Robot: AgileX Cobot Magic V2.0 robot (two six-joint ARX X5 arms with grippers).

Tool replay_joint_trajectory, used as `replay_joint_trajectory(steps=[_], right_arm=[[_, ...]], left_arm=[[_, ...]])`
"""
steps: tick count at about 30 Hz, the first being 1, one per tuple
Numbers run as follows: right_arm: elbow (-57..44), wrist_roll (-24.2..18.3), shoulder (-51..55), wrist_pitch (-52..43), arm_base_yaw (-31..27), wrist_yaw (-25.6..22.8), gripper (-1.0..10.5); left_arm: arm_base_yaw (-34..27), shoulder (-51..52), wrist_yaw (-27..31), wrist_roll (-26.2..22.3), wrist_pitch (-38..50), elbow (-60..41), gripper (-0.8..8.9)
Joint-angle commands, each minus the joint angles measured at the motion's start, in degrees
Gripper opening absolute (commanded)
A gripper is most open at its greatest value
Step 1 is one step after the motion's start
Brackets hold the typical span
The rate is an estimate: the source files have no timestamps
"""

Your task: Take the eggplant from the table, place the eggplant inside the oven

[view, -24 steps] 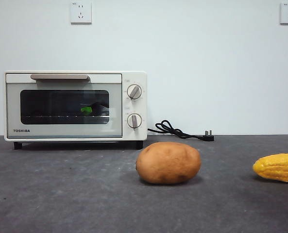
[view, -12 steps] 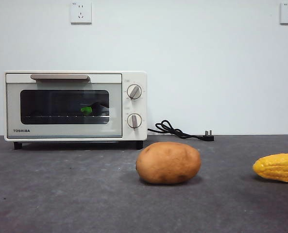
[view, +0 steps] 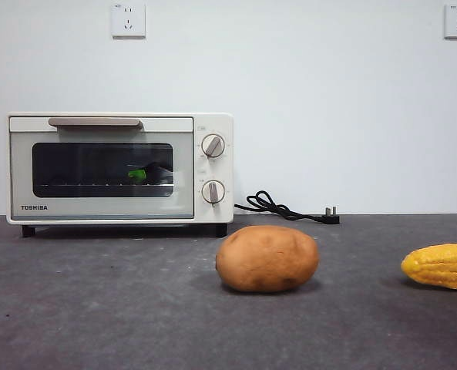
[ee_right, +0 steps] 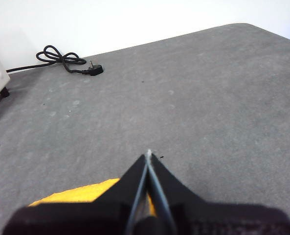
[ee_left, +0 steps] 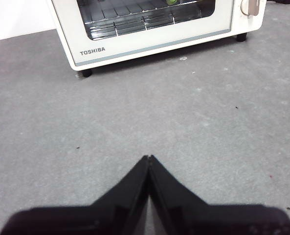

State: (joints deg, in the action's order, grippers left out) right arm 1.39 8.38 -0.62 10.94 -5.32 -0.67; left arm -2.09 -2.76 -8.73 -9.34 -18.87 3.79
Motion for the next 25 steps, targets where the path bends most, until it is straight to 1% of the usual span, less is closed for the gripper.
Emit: replay_joint_trajectory(steps=[1,25], right_arm=[[-0.6,0.6,0.1,-0.3,0.0,-0.3,0.0],[-0.6,0.6,0.1,-0.3,0.0,-0.3,0.0]], left_arm=[[0.0,0.0,-0.2,0.4,0.3,-0.4,-0.04],[0.0,0.0,-0.2,0.4,0.3,-0.4,-0.04]])
